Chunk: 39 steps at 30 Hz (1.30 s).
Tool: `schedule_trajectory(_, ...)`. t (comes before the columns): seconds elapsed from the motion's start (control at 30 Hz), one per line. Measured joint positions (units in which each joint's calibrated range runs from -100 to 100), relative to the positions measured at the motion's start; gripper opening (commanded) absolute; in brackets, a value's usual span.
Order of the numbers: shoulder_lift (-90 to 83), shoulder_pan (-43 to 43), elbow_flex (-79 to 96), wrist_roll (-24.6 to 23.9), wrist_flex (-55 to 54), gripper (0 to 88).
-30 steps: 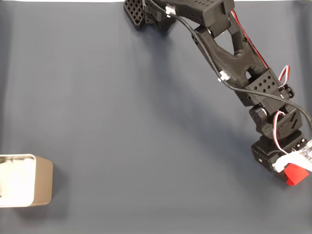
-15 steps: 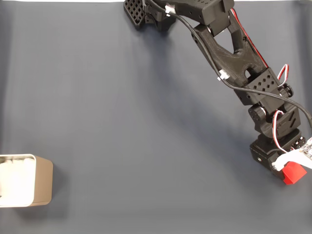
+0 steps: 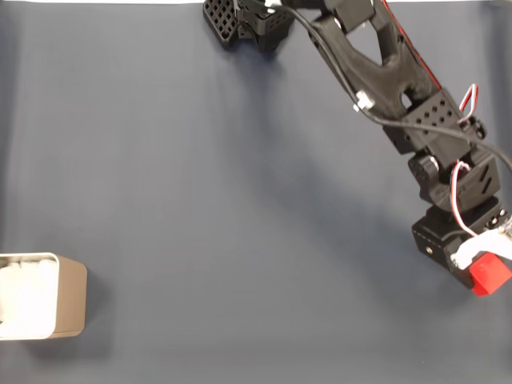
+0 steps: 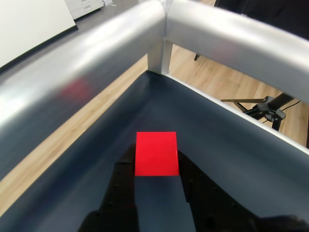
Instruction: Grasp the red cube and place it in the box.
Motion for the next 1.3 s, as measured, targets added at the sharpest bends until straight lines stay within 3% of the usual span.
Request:
schedule_trajectory(0.53,-21.4,6.3,17.1,-0.5,1.4,0.0)
schedule_trajectory(1.3,-33.7,23.0,21.7,-0.5,4.1,0.0)
